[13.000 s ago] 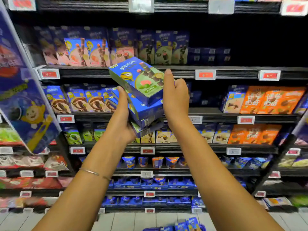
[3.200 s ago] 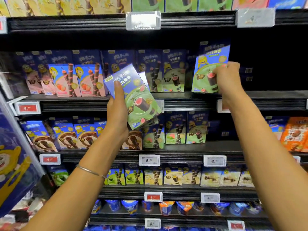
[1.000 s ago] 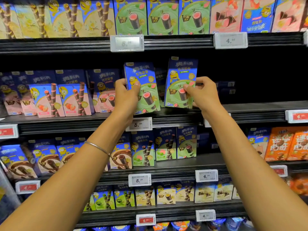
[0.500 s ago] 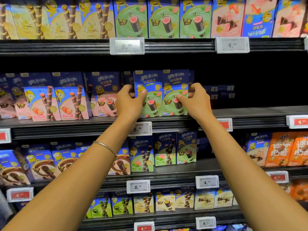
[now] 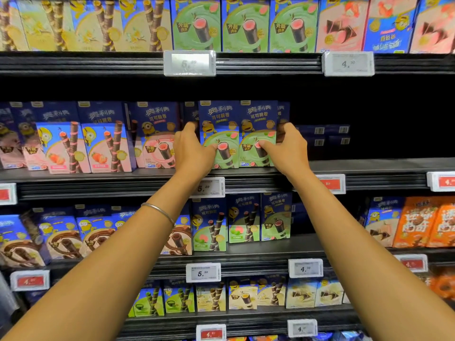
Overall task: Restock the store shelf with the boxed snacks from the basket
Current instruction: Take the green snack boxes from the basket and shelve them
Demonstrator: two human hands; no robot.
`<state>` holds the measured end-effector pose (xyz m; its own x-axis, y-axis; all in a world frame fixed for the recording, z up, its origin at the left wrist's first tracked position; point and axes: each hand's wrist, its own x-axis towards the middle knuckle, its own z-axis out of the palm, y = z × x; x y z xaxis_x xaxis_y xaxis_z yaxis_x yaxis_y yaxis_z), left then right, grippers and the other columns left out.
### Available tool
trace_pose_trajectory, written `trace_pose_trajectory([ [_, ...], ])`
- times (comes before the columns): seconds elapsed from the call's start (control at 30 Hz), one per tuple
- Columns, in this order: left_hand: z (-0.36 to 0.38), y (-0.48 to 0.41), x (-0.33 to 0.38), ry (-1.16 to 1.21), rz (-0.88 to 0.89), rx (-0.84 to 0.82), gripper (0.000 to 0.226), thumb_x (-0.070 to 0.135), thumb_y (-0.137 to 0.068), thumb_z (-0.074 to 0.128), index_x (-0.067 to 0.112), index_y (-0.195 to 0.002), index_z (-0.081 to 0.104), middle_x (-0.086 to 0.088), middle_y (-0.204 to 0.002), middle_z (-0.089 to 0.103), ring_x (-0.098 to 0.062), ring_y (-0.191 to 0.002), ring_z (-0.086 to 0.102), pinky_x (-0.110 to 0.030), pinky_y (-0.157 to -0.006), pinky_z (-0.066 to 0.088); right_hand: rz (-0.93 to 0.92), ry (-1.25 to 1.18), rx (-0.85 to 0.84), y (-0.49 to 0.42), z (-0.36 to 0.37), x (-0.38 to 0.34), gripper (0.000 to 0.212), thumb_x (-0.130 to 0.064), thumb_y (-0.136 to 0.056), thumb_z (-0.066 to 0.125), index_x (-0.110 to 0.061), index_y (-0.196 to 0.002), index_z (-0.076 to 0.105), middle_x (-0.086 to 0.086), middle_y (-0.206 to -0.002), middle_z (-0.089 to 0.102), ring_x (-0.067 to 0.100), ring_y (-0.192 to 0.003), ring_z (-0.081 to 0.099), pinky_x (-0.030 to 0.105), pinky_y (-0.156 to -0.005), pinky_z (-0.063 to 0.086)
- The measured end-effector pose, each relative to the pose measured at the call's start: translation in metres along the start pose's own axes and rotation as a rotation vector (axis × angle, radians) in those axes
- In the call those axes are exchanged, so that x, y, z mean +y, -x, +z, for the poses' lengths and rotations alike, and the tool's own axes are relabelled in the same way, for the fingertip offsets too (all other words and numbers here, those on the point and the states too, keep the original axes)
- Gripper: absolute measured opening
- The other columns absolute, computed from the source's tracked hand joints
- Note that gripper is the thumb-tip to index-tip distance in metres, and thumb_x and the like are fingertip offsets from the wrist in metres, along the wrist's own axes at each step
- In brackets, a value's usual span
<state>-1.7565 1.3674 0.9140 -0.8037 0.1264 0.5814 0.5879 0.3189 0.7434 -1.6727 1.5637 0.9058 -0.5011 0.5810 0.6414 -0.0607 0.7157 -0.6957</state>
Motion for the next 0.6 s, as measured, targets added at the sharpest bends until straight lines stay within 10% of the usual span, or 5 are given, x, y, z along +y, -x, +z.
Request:
trace_pose_trajectory([
  [0.6, 0.014, -0.004, -0.002, -0.098, -0.016, 0.053, 0.049, 0.017, -0.094, 0.077, 0.01, -0.136, 0.053, -0.014, -0.139, 0.054, -0.032, -0.116, 0.054, -0.034, -0.078, 0.037, 0.038, 0.073, 0.036, -0.001, 0.012, 0.005, 0.047, -0.042, -0.085, 0.077, -0.017, -0.115, 0.053, 0.007, -0.121, 0.059, 0.027, -0.107, 0.059, 0.042, -0.085, 0.053],
])
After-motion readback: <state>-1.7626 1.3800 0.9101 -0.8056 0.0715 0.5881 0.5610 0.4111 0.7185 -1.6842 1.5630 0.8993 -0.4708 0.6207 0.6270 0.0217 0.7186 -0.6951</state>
